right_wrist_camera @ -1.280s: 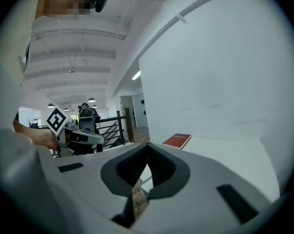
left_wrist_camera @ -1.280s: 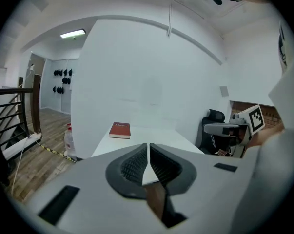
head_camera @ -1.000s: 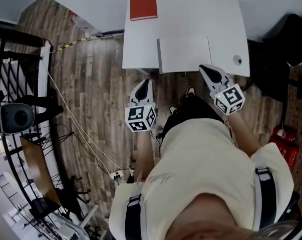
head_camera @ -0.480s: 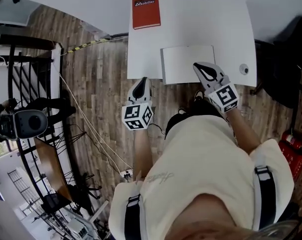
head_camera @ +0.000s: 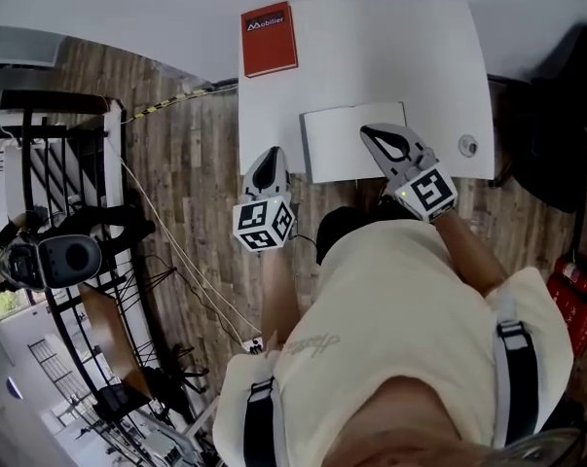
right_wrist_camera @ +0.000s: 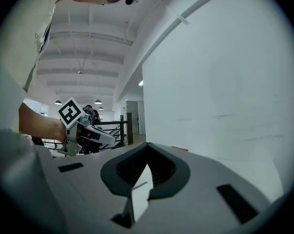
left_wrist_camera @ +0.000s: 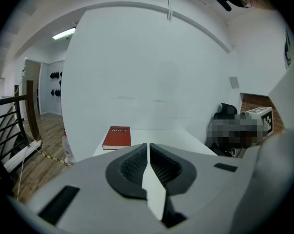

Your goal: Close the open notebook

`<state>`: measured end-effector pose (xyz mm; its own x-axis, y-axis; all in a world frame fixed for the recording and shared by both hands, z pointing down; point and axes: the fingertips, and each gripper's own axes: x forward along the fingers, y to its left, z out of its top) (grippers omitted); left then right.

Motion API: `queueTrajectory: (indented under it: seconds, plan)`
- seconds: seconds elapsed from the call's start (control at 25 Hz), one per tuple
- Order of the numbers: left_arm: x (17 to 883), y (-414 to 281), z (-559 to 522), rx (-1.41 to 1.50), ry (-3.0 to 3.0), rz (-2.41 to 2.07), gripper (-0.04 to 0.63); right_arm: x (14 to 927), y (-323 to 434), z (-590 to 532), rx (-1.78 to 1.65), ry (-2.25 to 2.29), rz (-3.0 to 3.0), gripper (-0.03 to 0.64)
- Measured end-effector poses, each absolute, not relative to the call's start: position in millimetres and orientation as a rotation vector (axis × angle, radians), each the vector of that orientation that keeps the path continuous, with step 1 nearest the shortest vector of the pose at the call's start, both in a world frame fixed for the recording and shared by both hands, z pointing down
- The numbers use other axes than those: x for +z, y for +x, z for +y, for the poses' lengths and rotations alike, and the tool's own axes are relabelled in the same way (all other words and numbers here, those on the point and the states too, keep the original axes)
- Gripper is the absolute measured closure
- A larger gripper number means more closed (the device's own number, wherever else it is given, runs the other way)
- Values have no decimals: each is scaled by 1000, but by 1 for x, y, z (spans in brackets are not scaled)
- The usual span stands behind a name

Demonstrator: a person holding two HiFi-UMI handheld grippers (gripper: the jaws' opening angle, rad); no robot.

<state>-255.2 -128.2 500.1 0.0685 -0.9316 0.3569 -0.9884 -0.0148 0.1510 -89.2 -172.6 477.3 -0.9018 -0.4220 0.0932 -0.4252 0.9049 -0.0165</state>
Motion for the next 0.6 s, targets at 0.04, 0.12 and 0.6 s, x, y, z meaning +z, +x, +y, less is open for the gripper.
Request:
queueTrajectory:
  seconds: [0.04,0.12,0.6]
  plan:
    - [501,-254,-130,224,1998,-1908,565,479,-89,-174,73,665,-2975,609]
    - [503,-254,-131,239,1999,-1897,565,484,-88,-176,111,664,-2966,609]
    - [507,-275,-138,248,2048,-1802,565,498,-97,-181,194,720,-2864,609]
